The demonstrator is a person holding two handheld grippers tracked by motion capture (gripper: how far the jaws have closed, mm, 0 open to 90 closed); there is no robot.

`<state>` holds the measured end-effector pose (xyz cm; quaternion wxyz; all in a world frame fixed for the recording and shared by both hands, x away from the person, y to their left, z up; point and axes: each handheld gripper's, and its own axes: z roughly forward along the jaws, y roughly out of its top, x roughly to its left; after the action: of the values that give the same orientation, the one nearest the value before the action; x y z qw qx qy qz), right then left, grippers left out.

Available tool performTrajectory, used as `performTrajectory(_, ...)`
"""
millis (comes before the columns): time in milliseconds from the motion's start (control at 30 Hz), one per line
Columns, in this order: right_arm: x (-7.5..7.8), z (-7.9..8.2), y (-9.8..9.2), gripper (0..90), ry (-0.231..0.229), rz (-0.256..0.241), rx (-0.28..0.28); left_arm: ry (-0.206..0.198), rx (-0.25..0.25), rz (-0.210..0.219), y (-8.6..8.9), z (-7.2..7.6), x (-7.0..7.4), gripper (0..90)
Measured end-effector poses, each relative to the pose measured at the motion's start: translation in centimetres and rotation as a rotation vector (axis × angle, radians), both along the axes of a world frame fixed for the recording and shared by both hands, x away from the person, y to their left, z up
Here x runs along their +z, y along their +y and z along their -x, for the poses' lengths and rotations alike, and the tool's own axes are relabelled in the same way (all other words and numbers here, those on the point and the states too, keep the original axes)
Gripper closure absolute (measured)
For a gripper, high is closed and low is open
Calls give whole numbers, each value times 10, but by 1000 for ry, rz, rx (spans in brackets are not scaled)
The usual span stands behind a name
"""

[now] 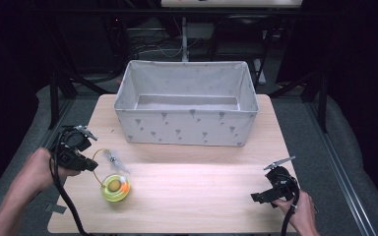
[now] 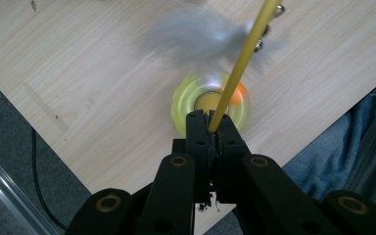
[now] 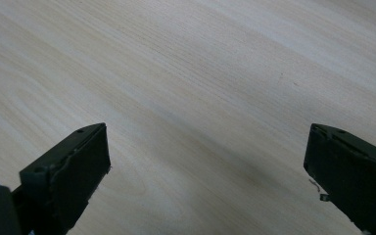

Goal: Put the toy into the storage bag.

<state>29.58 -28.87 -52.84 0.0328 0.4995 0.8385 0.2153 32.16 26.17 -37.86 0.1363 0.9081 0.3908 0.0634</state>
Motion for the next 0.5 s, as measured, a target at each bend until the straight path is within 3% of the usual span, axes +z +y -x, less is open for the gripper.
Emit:
performTrajectory(133, 0, -1, -1, 30, 4, 7, 3, -3, -3, 1, -1, 0, 1, 880)
performTrajectory(200, -1, 0, -1, 29, 4, -15, -13, -4, -8, -1, -3, 0, 2, 880)
performTrajectory(233, 0, 0, -2, 29, 5, 4, -7, -8, -12, -5, -4, 0, 2, 881)
performTrajectory(500, 0, 0, -1, 29, 0, -1, 0, -6, -24, -34, -7, 0, 10, 882)
